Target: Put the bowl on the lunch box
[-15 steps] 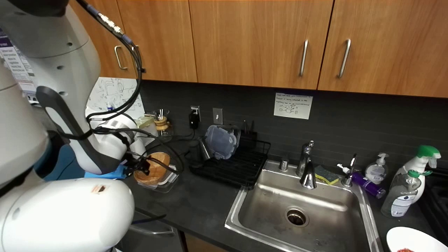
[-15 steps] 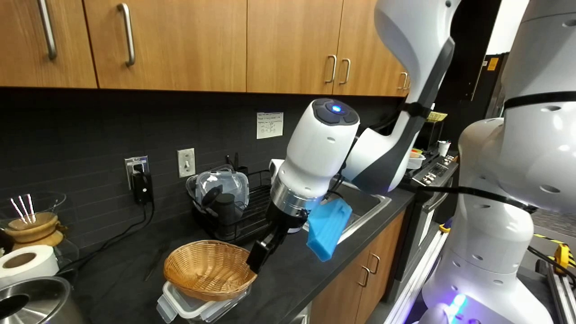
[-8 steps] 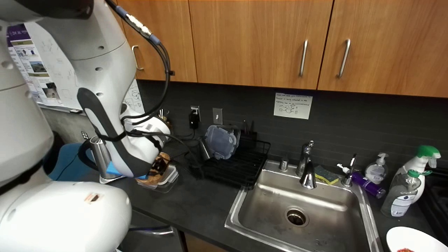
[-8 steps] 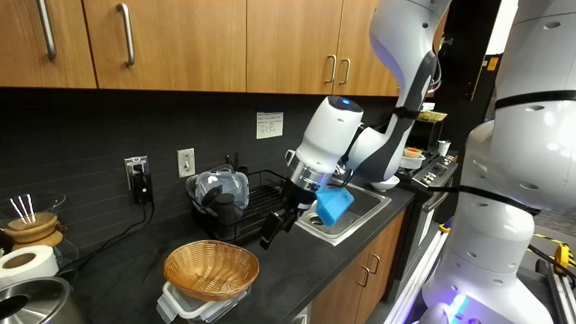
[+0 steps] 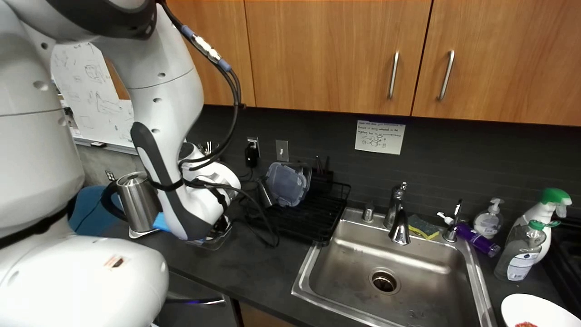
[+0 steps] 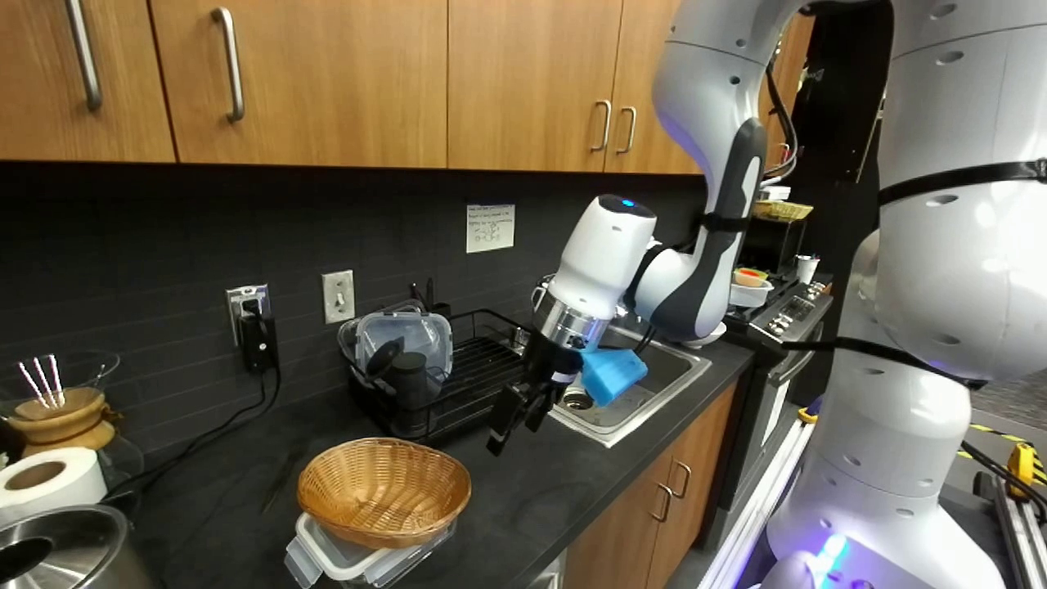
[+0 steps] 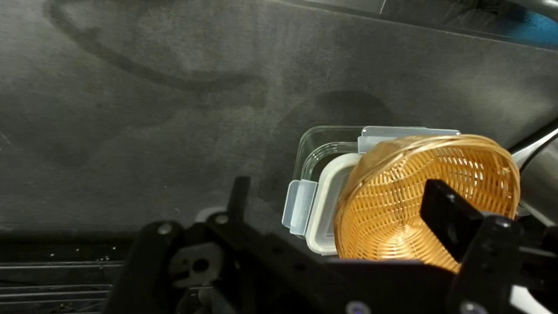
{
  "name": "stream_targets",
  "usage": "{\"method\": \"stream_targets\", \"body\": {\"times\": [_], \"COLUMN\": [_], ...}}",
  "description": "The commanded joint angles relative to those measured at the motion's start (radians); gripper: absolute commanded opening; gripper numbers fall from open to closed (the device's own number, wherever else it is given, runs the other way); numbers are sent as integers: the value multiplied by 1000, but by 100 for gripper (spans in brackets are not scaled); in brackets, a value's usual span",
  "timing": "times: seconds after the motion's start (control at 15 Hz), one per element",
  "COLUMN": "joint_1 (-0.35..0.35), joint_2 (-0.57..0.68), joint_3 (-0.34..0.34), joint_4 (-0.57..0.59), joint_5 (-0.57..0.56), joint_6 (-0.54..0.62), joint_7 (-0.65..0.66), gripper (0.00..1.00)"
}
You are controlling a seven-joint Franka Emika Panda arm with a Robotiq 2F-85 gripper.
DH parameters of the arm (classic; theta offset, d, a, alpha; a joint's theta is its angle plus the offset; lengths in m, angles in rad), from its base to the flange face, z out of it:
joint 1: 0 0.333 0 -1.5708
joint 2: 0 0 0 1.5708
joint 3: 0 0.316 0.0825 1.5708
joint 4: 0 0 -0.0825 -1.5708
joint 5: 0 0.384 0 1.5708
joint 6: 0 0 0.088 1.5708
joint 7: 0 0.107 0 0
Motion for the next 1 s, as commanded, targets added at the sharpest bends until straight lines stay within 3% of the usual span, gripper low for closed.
{"method": "stream_targets", "body": {"times": [0.0,0.93], "joint_1": [22,21], "joint_2": [7,8], "joint_3": [20,19], "joint_4": [18,14], "joint_5": [1,0], "joint_6": [-27,-18], "joint_7": [-4,-1], "gripper": [100,100]}}
